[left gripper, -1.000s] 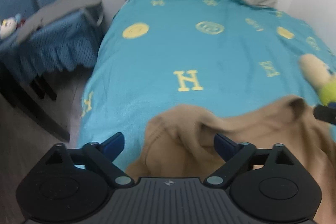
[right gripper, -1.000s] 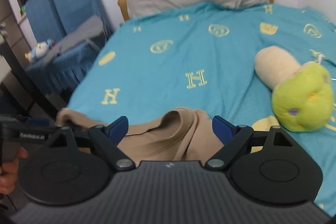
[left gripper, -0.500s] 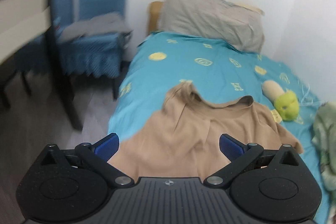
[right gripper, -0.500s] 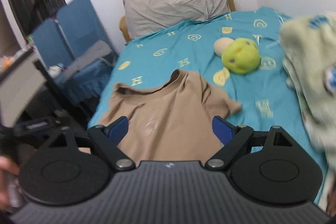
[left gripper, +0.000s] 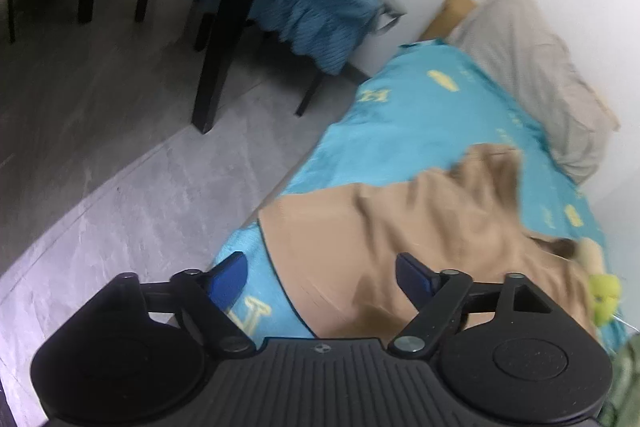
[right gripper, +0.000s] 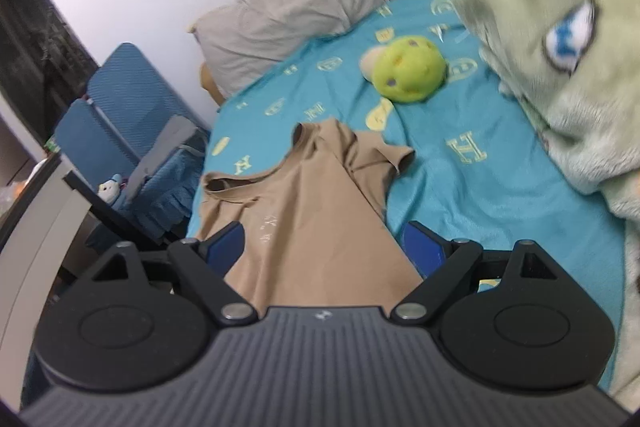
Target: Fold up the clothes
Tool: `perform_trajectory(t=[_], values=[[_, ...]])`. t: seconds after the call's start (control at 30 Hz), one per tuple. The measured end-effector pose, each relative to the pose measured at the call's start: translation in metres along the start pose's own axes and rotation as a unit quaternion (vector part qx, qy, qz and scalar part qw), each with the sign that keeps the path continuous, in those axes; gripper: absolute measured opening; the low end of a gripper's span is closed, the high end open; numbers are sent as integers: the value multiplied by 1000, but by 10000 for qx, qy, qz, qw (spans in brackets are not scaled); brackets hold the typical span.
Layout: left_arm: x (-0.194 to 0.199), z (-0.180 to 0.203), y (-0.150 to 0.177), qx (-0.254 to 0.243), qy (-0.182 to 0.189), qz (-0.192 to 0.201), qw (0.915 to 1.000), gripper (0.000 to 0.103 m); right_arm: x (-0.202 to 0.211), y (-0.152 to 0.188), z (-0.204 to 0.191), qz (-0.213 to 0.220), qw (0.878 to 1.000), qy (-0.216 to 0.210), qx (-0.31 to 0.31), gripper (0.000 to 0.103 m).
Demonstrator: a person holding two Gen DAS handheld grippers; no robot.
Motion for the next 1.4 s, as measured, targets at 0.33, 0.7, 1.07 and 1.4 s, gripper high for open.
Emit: perform_trajectory(t=[0.33,0.7,1.07,1.4], values=[[-36,24,-23,-984,-72,473,9940,4,-38,0,16,-93,9993,216,-297,88],[-43,79,-170,-2372,-1370,1597,9484,3,-35,4,4,46,9979,554,337,88],[-102,71,-122,-2513,-983,946,9583,46,-63,13,-13,36,9952,371,907,88],[56,100,-42,-2831,279,842,9550,88,-46,16,-35,204,9930,-98,1162,88]])
Point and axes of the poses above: each gripper's, at about its wrist camera, not at the fingertips, and x roughly against the way its jaws point, z to its right, y to its underside, the point moved 5 cm from there along -x, roughly the way its jaws point, and after that the axes turned 9 degrees about z, right-handed, at the moved point
